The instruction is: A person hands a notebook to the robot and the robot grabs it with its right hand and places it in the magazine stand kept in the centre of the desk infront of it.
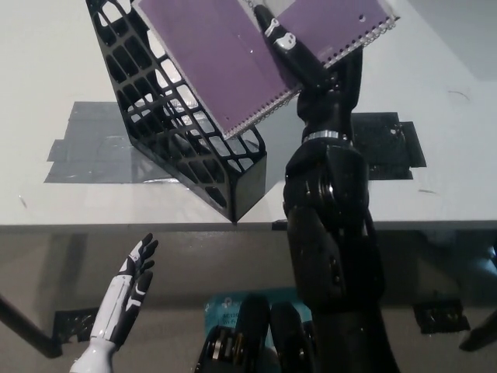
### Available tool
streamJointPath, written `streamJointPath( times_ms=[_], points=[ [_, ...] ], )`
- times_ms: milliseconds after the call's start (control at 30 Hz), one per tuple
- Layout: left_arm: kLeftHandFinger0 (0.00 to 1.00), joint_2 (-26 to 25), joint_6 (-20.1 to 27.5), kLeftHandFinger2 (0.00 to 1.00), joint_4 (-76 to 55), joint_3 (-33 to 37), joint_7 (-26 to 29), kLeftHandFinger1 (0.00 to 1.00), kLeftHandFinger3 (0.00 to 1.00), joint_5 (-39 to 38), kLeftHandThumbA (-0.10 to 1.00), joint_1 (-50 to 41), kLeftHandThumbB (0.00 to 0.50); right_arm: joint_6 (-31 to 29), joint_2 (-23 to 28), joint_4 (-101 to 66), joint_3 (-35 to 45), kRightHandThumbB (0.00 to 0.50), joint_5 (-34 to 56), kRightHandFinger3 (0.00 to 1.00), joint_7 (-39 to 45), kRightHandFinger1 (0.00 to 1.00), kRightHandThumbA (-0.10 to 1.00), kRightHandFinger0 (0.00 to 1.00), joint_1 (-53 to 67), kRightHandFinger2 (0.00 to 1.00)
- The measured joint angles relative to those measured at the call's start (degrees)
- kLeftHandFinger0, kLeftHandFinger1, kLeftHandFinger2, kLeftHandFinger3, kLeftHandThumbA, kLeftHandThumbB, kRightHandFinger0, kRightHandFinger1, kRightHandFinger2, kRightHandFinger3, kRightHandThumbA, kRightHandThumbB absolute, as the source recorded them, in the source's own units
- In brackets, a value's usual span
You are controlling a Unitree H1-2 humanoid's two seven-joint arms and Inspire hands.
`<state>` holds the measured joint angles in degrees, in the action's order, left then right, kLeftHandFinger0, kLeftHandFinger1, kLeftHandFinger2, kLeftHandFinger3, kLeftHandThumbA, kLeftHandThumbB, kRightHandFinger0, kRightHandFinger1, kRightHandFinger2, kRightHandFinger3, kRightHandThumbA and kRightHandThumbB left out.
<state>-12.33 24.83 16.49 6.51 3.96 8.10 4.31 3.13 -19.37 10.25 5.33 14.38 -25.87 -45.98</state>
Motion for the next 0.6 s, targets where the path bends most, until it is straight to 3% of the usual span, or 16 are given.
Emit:
streamJointPath(
  times_ms=[133,333,400,467,600],
  points=[
    [0.98,-0.03,0.00,1.00,0.00,0.06,0.00,1.00,1.00,-0.17,1.00,0.08,0.486,-1.18,-0.01,1.82,-0.81,0.000,0.11,0.05,-0.68,0.00,0.84,0.00,-0.06,0.00],
    [0.98,-0.30,0.00,1.00,0.00,0.44,0.00,1.00,1.00,-0.25,1.00,0.67,0.485,-2.34,0.00,3.49,-2.53,0.000,0.23,0.04,-1.33,0.00,0.89,0.00,-0.08,0.00],
    [0.98,-0.48,0.00,1.00,0.00,0.63,0.01,1.00,1.00,-0.25,1.00,0.69,0.487,-2.46,-0.01,3.95,-3.47,0.000,0.17,0.06,-1.65,0.00,0.90,0.00,-0.08,0.00],
    [0.98,-0.59,0.00,1.00,0.00,0.71,0.00,1.00,1.00,-0.24,1.00,0.70,0.486,-2.47,-0.01,4.15,-3.92,0.000,0.14,0.15,-1.72,0.00,0.90,0.00,-0.08,0.01],
    [0.98,-0.78,0.00,1.00,0.00,0.80,0.01,1.00,1.00,-0.22,1.00,0.73,0.487,-3.13,-0.02,5.29,-4.51,0.000,-0.60,0.14,-1.73,0.00,0.97,0.00,-0.08,0.00]
  ],
)
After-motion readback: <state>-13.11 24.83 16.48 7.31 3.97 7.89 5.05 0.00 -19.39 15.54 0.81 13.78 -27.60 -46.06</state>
